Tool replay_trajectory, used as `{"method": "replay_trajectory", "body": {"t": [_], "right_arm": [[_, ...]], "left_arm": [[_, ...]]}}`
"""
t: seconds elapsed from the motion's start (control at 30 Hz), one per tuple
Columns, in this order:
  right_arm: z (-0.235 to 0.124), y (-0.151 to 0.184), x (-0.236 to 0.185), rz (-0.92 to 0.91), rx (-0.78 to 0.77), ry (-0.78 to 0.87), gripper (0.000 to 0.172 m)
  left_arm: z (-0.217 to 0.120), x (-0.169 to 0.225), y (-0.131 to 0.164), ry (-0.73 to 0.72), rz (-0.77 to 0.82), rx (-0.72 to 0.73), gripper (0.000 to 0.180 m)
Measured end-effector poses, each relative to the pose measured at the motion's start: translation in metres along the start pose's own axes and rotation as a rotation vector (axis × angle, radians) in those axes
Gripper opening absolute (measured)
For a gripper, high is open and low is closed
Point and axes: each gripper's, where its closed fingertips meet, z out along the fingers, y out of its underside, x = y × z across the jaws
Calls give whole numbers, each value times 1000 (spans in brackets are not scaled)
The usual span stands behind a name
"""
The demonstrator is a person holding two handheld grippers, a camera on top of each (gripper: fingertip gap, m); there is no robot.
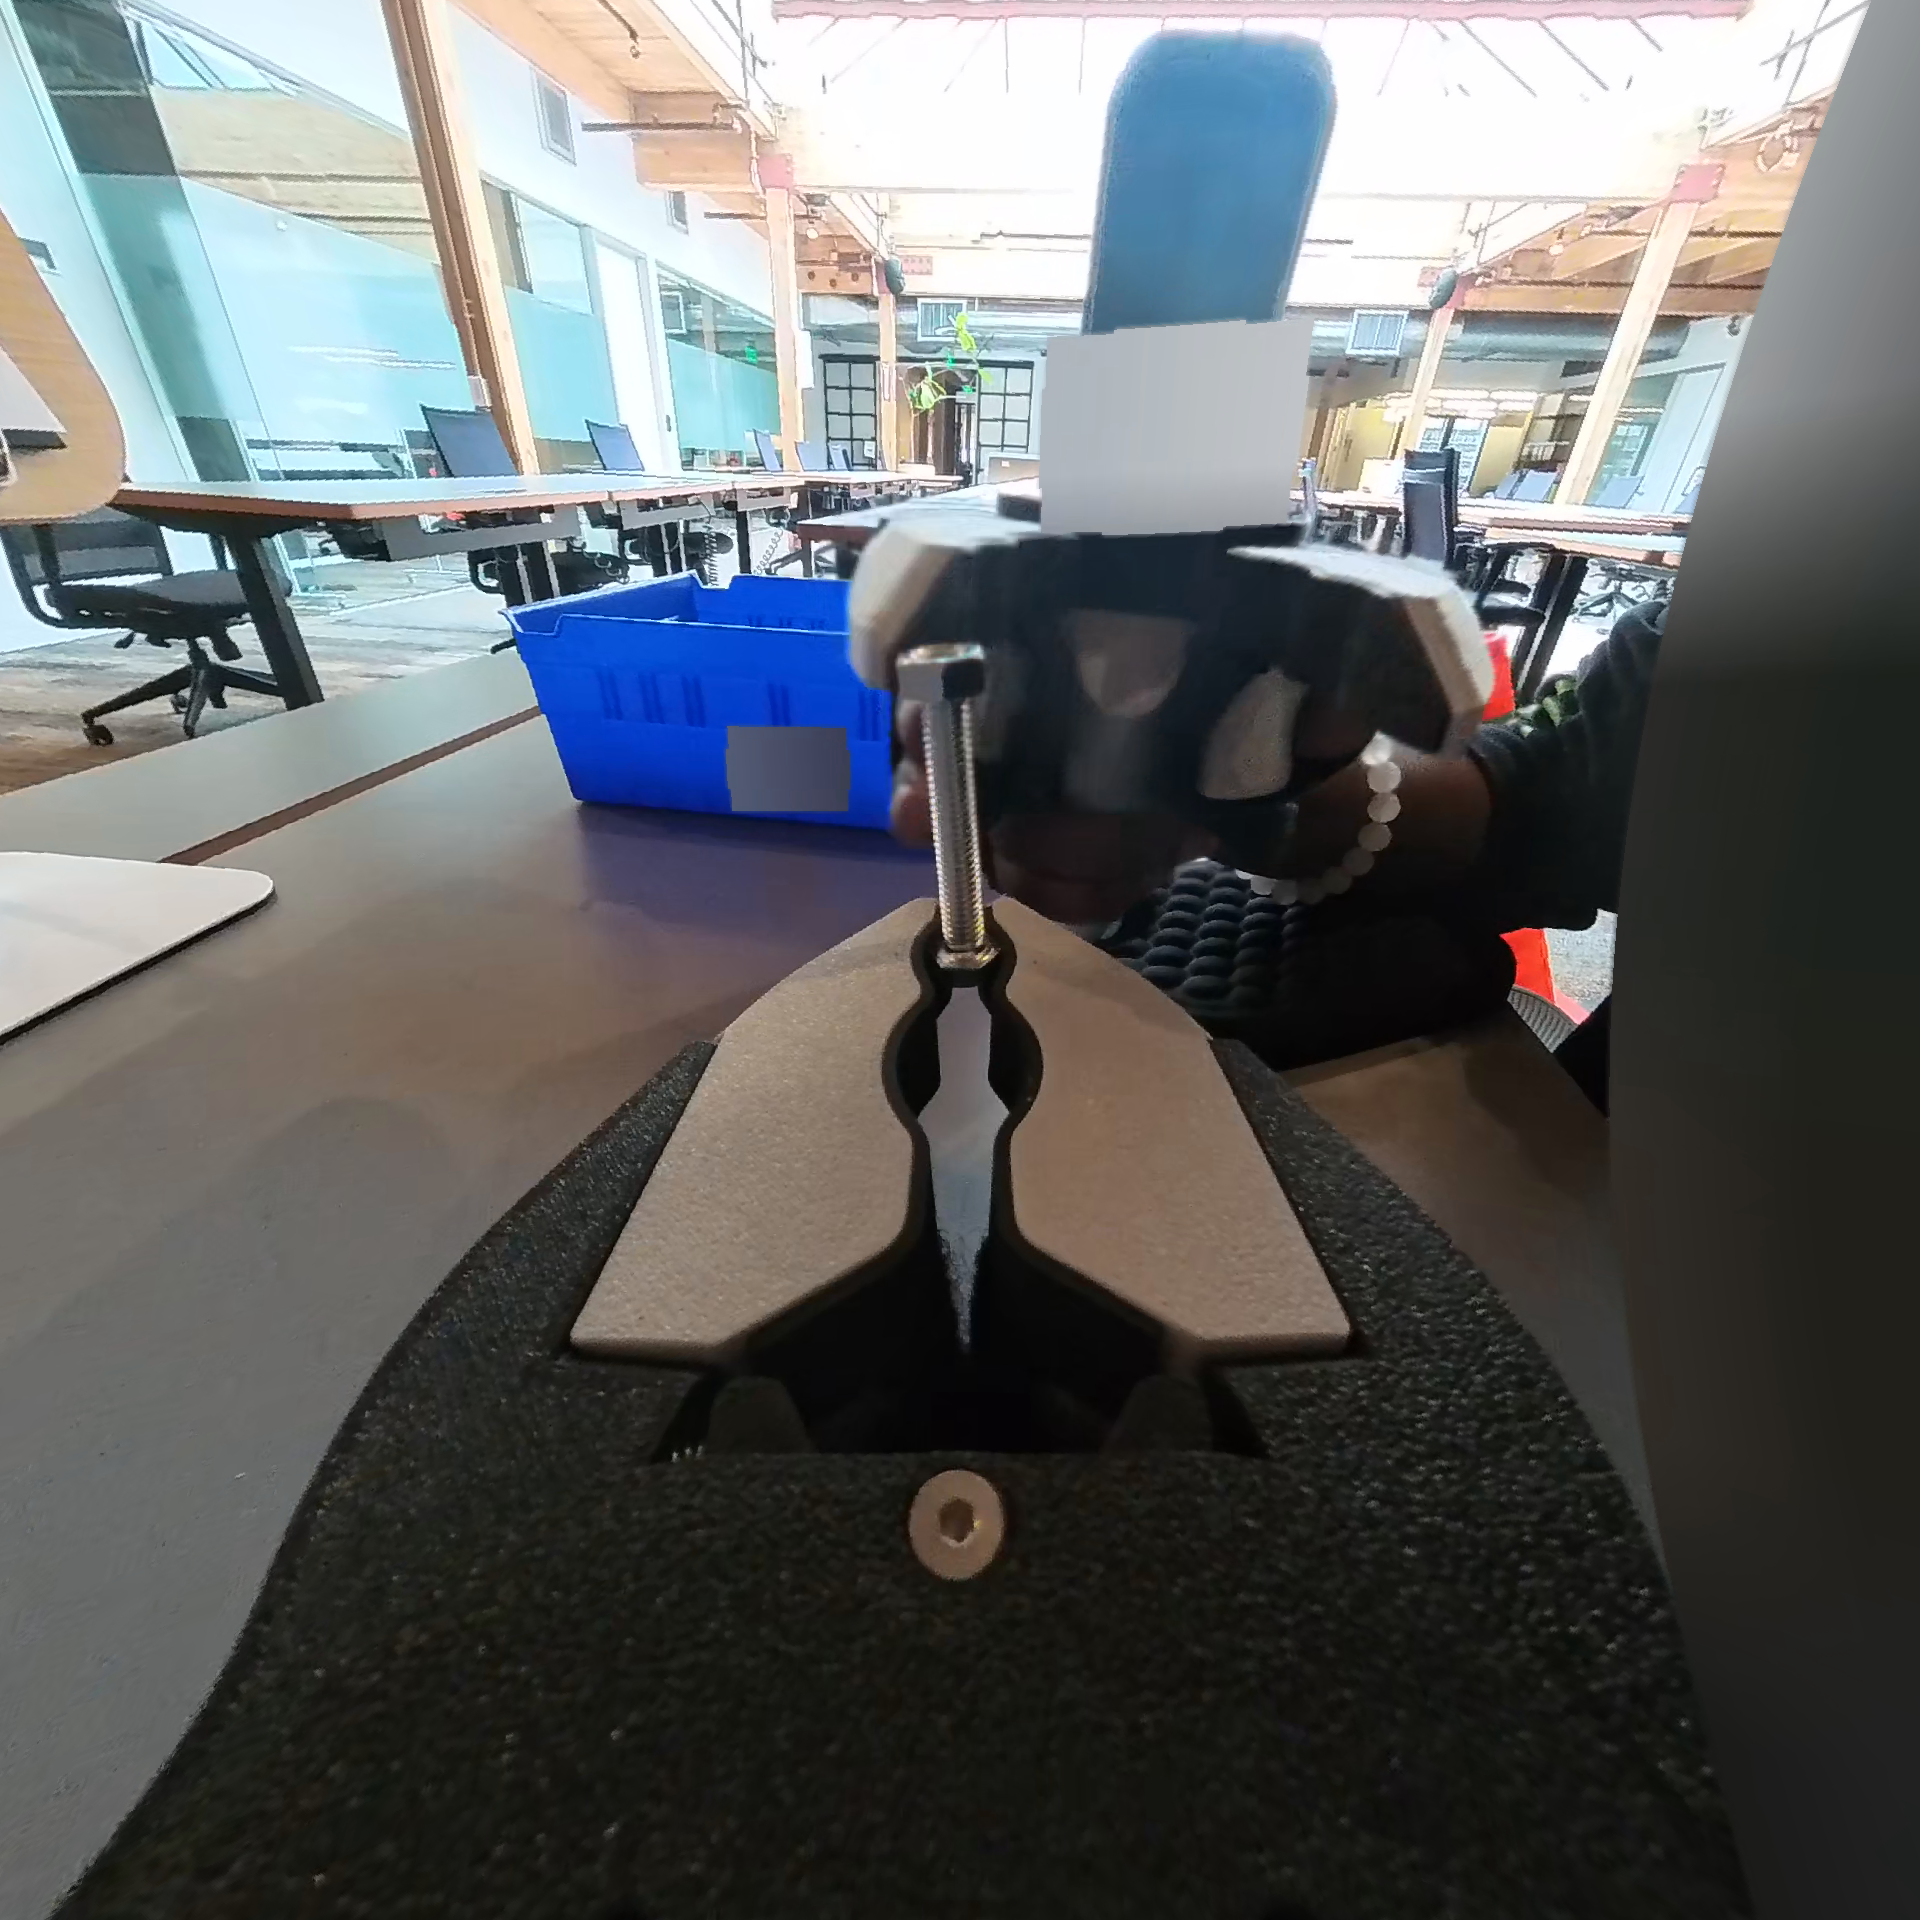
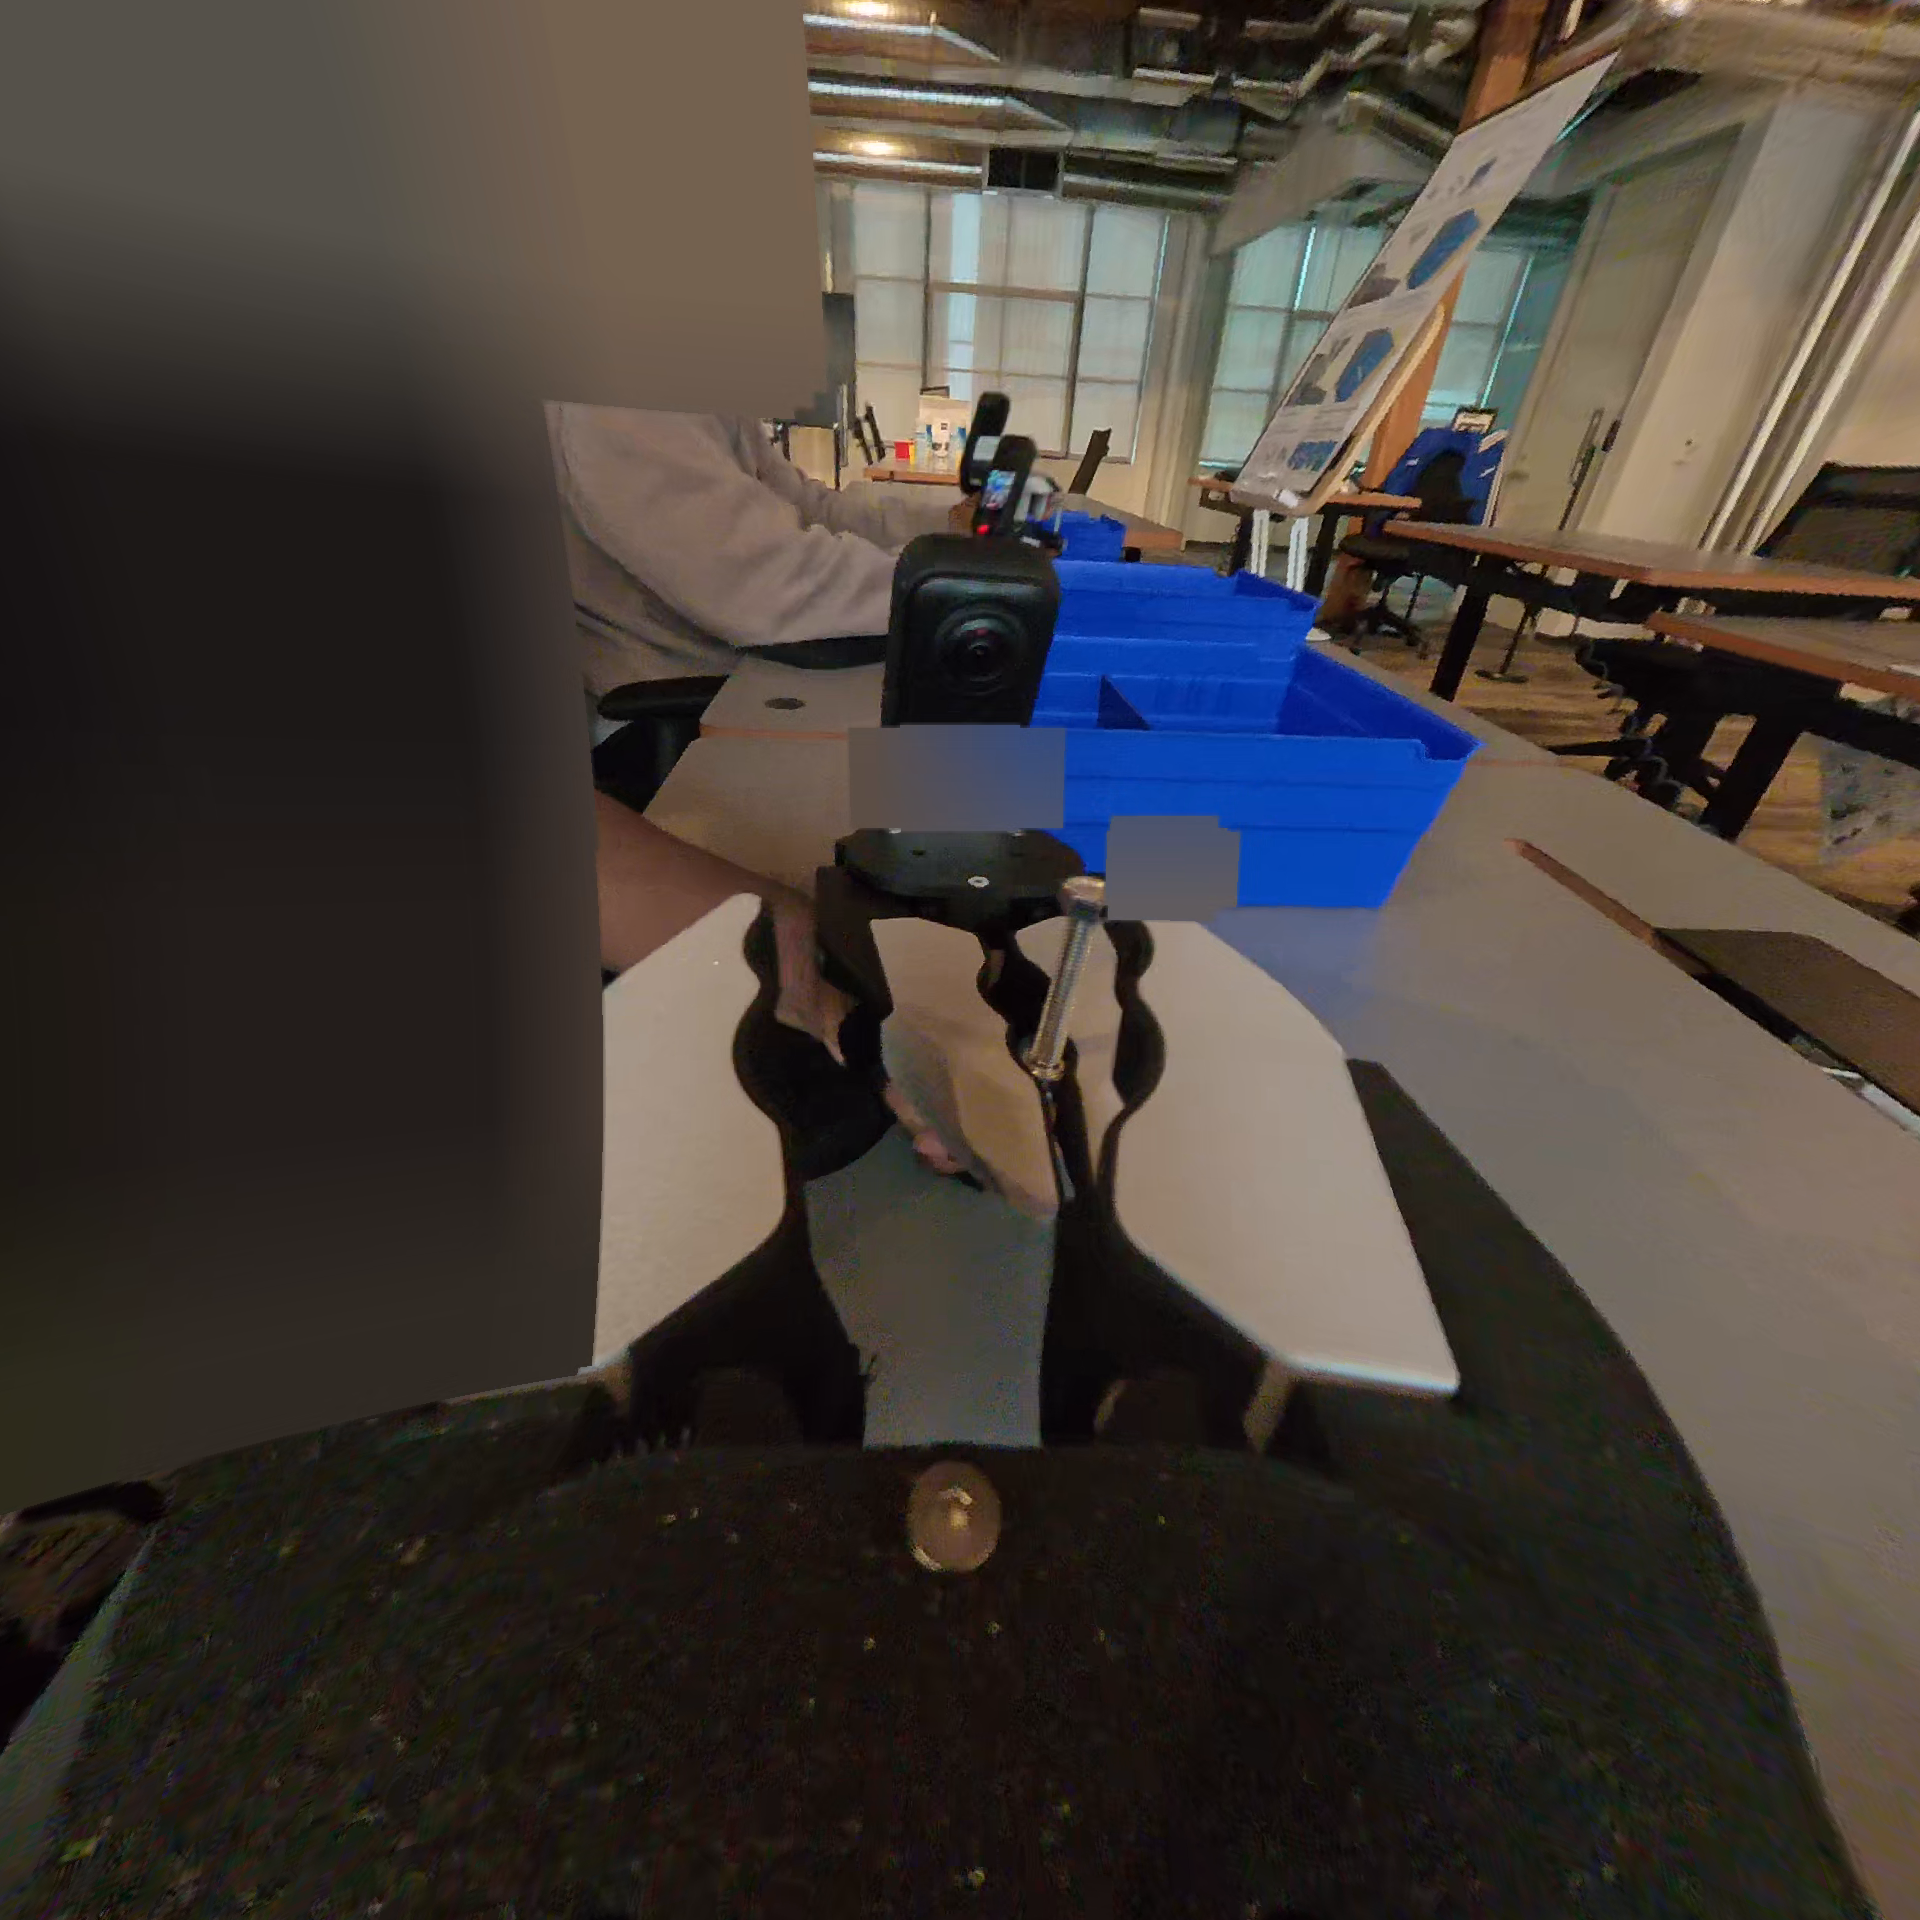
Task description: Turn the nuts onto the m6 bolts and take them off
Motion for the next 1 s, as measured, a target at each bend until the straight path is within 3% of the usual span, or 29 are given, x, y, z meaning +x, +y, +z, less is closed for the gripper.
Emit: {"method": "replay_trajectory", "body": {"t": [0.1,0.17,0.27,0.33,0.4,0.43,0.47,0.6,0.63,0.7,0.73,0.77,0.87,0.9,0.97,1.0], "right_arm": [[-3,-3,-4,-41,19,-11,31],[-4,-5,-1,-22,28,0,33],[-1,-1,2,1,6,10,62],[0,1,-1,-10,-9,-1,55],[-3,-3,-4,-40,15,-11,31],[-4,-4,-3,-36,26,-8,29],[-4,-4,-2,-27,24,-5,30],[0,-1,4,-5,5,28,67],[0,0,3,-9,-1,21,63],[-3,-3,-2,-39,16,2,34],[-4,-5,-2,-43,30,3,29],[-4,-5,-1,-35,30,9,29],[-2,-2,5,-4,12,33,64],[0,1,4,0,-2,24,68],[0,2,-1,-21,-15,6,53],[-1,0,-3,-44,-6,-1,35]], "left_arm": [[0,0,0,-3,0,1,4],[0,0,0,-1,0,-1,4],[0,0,0,-1,0,0,4],[0,0,0,-2,0,0,4],[0,-1,0,-5,-1,2,4],[0,-1,0,-5,-2,1,4],[0,-1,0,-5,-2,1,4],[0,-1,0,-4,0,0,4],[0,-1,0,-6,-2,0,4],[0,-1,0,-7,-3,1,4],[0,-1,0,-7,-3,1,4],[0,-1,0,-7,-3,0,4],[0,-1,0,-6,-2,1,4],[0,-1,0,-7,-2,1,4],[0,-1,0,-8,-3,1,4],[0,-2,0,-10,-4,2,4]]}}
